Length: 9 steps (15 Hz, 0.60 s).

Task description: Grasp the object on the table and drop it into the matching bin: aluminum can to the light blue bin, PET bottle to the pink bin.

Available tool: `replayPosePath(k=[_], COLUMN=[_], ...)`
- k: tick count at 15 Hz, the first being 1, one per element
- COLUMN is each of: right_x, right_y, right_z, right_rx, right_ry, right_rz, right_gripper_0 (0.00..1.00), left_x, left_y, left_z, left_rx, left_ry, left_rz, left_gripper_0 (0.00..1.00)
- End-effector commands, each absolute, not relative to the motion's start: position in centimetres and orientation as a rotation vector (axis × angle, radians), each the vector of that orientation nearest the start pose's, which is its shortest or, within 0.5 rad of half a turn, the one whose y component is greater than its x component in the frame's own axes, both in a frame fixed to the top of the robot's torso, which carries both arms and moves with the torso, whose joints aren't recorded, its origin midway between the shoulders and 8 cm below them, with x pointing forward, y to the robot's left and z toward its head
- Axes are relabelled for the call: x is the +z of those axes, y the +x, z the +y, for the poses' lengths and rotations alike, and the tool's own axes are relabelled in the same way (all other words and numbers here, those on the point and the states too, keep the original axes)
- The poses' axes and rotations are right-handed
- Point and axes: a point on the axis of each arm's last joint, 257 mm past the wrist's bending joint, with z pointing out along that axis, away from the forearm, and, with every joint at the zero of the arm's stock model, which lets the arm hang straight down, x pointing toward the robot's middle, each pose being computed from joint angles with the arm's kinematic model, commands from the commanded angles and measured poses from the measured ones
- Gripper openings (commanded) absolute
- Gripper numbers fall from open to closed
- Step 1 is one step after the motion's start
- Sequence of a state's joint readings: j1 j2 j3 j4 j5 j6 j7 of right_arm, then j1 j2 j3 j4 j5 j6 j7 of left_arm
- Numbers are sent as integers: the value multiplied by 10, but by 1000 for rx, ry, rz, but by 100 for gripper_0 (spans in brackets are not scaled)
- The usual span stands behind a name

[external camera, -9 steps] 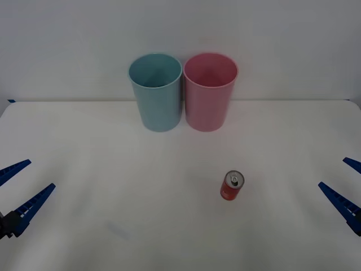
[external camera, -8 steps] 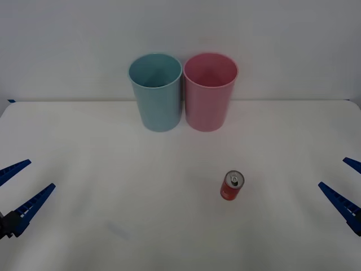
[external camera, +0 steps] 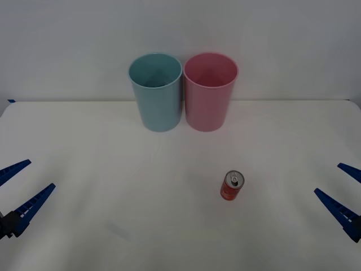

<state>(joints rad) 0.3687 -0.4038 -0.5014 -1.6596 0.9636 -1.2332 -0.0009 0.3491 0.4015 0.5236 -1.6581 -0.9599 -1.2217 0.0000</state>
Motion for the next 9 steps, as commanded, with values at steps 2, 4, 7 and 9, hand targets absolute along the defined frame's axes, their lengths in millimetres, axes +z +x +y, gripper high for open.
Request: replayPosePath(k=[2, 4, 7, 9], right_x=[-190, -200, -220, -230], right_y=[325, 319, 314, 314], right_z=[-319, -318, -318, -319], right_rx=[603, 605, 577, 544], right_ry=[-500, -515, -582, -618], right_rz=[1489, 1509, 1507, 1505], right_gripper_0=[100, 100, 100, 100], left_x=[-169, -169, -169, -169], left_y=[342, 342, 342, 342], left_z=[330, 330, 330, 330], left_rx=[-567, -567, -567, -567], left_ry=[465, 465, 465, 465], left_rz=[1441, 1441, 1441, 1441], left_gripper_0=[100, 100, 100, 100])
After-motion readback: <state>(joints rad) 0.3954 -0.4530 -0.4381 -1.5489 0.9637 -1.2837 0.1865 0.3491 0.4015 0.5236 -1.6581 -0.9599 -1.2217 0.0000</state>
